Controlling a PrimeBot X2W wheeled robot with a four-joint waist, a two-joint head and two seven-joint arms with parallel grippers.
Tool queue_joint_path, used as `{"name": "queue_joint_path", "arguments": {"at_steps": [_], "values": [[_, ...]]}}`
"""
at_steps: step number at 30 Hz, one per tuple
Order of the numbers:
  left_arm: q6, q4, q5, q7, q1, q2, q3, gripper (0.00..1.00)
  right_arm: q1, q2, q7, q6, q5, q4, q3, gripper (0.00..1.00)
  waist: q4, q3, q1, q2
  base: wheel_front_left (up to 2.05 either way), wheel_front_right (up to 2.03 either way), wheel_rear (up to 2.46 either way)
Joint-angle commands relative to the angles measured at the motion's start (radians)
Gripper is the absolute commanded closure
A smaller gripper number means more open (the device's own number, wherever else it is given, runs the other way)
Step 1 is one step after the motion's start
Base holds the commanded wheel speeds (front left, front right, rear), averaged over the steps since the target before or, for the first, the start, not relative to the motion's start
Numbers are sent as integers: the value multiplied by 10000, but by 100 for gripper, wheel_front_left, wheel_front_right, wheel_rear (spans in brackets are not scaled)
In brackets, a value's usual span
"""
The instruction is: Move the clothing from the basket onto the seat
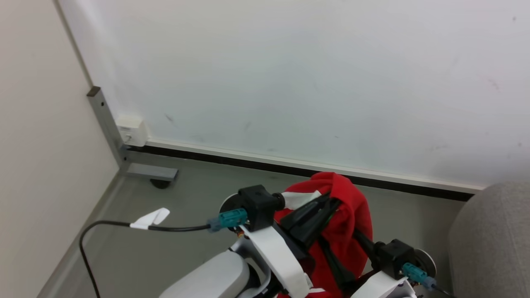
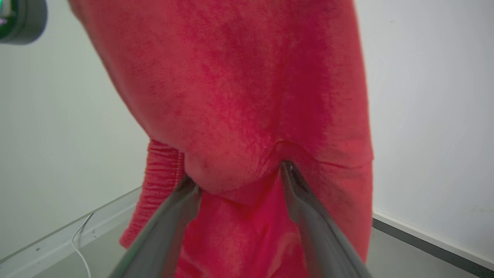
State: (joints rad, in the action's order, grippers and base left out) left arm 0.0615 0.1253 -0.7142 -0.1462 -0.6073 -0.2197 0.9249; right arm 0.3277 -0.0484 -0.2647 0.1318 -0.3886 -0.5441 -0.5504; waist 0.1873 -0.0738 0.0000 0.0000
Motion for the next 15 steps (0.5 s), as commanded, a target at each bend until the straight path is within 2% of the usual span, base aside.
{"name": "queue_joint_path", "arguments": {"at_steps": [1, 3, 4, 5, 15], "values": [[25, -53, 25, 21, 106, 11, 16, 100, 113, -36, 4, -21, -76, -22, 51, 0, 199, -77, 0, 0, 0, 0, 0], [34, -141, 40, 77, 163, 59, 128, 100, 100, -33, 4, -21, -129, 160, 269, 0, 340, -87, 0, 0, 0, 0, 0], [46, -163, 40, 97, 178, 67, 175, 100, 69, -33, 4, -21, -128, 275, 356, 55, 402, -93, 0, 0, 0, 0, 0], [51, -178, 33, 109, 198, 66, 215, 100, 23, -33, 4, -21, -96, 410, 419, 100, 444, -103, 0, 0, 0, 0, 0], [-149, 152, -209, -92, 212, -148, -88, 100, -419, -35, 4, -21, 2, 1084, 699, 100, 595, -109, 0, 0, 0, 0, 0]]}}
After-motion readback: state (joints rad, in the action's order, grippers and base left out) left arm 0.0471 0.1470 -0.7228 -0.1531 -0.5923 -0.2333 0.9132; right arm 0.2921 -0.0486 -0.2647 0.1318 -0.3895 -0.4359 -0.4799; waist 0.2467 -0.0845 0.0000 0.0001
